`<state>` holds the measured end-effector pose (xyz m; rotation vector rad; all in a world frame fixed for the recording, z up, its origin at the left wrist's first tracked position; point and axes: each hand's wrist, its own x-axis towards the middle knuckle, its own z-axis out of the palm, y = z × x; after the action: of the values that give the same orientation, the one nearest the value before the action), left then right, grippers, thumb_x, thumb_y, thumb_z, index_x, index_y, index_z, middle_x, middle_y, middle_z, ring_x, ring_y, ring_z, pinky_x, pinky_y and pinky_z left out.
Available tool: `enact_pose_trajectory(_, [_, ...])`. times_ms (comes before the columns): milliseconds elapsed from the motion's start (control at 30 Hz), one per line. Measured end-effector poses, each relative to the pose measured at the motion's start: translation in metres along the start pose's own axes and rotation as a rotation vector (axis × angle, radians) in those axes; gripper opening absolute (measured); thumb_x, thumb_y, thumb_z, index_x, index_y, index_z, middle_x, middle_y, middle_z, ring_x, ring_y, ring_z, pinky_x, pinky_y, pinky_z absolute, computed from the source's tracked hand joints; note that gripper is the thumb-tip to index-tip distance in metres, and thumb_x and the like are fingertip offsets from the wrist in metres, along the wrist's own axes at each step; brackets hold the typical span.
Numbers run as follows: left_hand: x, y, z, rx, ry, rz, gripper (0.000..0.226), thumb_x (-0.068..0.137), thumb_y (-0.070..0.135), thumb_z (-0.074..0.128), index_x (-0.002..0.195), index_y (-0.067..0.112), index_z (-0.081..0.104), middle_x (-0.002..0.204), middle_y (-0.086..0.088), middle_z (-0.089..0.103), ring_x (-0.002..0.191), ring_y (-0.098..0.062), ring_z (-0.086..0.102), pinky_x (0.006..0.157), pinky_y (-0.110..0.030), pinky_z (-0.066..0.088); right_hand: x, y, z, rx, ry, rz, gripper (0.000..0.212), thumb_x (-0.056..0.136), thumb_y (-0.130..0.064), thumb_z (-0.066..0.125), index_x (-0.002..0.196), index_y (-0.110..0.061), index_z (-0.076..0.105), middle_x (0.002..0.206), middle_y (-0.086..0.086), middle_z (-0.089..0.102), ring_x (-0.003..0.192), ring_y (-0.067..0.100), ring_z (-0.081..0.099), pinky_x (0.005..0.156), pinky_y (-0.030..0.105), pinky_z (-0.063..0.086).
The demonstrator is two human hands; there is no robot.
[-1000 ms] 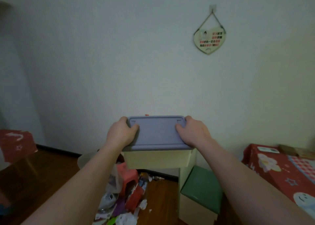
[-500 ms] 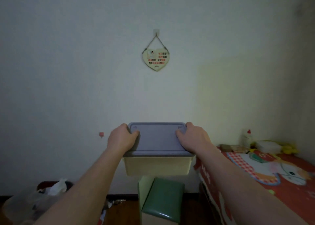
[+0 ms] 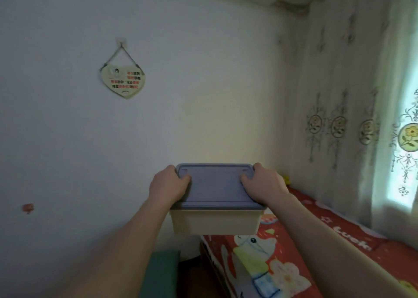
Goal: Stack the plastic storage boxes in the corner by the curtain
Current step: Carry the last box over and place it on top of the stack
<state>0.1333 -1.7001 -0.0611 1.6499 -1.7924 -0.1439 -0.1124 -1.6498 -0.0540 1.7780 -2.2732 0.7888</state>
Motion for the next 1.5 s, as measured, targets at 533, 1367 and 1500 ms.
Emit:
enact_pose_trajectory(533, [-0.049, 0.123, 0.038, -0.219, -0.237, 0.353, 0.043, 0.088, 0.05, 0.055, 0.105, 0.01, 0.055, 0.107, -0.014, 0.064, 0.098, -0.032, 0.058, 0.075, -0.034, 0.044, -0.121, 0.086, -0.103, -0.132, 0.168, 0.427, 0.047, 0.095, -0.049, 0.04, 0.117, -0.01, 0.051, 0.113, 0.022, 0.063, 0.104, 0.039, 0.059, 0.074, 0.037, 0.038])
enact_pose_trajectory(1367, [-0.336, 0.388, 0.066, -0.581, -0.68, 0.84, 0.065, 0.086, 0.053, 0.056, 0.133, 0.012, 0.042, 0.129, -0.01, 0.057, 0.114, -0.031, 0.053, 0.078, -0.031, 0.036, -0.42, 0.248, -0.312, -0.461, 0.416, 1.01, 0.054, 0.09, -0.056, 0.041, 0.121, -0.013, 0.05, 0.109, 0.013, 0.064, 0.095, 0.032, 0.058, 0.072, 0.036, 0.04])
enact_pose_trajectory(1500, [-0.401, 0.428, 0.058, -0.601, -0.737, 0.914, 0.061, 0.084, 0.055, 0.055, 0.127, 0.012, 0.046, 0.123, -0.011, 0.059, 0.109, -0.031, 0.055, 0.076, -0.032, 0.036, -0.481, 0.262, -0.353, -0.505, 0.442, 1.091, 0.052, 0.09, -0.056, 0.04, 0.12, -0.014, 0.051, 0.103, 0.008, 0.064, 0.088, 0.028, 0.055, 0.072, 0.036, 0.042])
